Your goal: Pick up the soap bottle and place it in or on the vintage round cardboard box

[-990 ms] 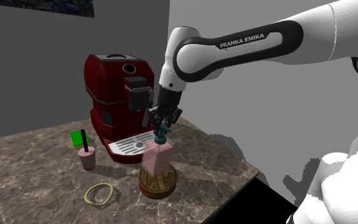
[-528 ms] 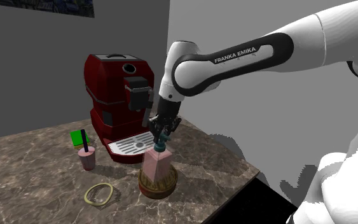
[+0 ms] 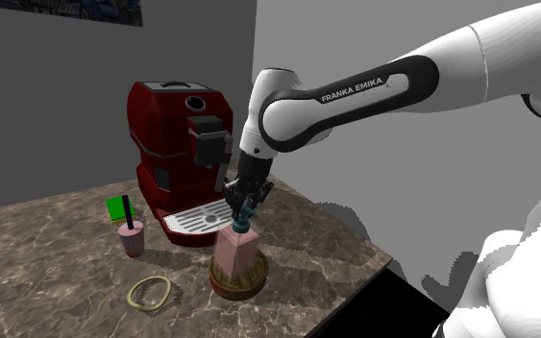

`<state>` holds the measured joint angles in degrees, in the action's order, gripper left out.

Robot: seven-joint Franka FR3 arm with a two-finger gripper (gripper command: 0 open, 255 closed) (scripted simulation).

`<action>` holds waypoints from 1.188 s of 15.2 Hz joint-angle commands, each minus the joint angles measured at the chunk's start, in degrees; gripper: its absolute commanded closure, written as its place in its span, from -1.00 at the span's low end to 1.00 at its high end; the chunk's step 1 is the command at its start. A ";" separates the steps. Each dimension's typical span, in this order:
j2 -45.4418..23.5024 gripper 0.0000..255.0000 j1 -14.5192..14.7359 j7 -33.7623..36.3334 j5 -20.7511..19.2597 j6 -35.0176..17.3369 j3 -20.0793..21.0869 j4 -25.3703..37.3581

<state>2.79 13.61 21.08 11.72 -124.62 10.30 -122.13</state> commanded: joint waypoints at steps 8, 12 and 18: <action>0.84 -1.00 -0.16 0.00 -0.05 1.87 -0.18 0.92; 2.90 -1.00 -0.59 0.01 -0.20 7.07 -0.73 3.99; 2.90 -1.00 -0.59 0.01 -0.20 7.07 -0.73 3.99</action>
<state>5.69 13.02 21.08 11.53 -117.57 9.58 -118.15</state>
